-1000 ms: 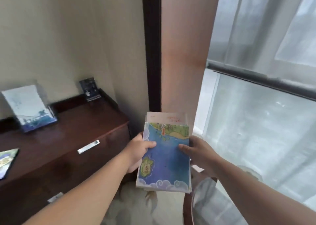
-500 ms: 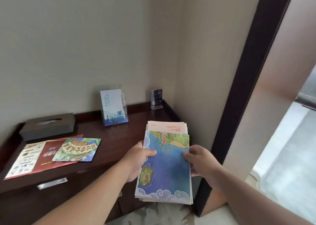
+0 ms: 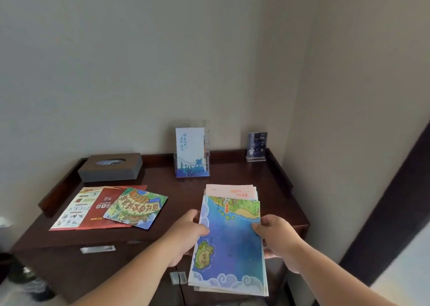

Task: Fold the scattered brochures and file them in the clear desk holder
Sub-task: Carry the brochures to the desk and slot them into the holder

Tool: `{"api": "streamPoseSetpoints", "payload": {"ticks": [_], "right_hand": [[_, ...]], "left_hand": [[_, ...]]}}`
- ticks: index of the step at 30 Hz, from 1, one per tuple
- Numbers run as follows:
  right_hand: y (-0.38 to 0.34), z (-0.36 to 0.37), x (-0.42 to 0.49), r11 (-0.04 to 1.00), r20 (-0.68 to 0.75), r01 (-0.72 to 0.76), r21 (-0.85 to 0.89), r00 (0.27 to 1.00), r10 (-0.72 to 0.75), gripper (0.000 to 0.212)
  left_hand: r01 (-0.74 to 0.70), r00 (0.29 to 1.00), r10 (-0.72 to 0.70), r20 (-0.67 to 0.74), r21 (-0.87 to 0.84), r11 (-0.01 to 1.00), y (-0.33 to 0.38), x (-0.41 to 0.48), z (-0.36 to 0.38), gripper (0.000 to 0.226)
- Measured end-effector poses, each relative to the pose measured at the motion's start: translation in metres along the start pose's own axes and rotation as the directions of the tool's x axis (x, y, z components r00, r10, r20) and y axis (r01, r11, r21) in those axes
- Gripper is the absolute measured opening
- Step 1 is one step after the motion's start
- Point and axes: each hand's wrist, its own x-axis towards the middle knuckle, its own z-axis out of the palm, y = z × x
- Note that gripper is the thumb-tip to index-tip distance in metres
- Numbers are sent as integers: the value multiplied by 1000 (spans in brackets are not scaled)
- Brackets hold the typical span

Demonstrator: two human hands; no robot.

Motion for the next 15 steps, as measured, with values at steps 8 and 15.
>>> {"api": "streamPoseSetpoints", "payload": {"ticks": [8, 15], "right_hand": [[-8, 1, 82, 994, 2, -101, -48, 995, 101, 14], [-17, 11, 156, 974, -222, -161, -162, 967, 123, 5]], "left_hand": [[67, 998, -66, -23, 17, 998, 8, 79, -3, 36], [78, 996, -81, 47, 66, 995, 19, 174, -5, 28]]}}
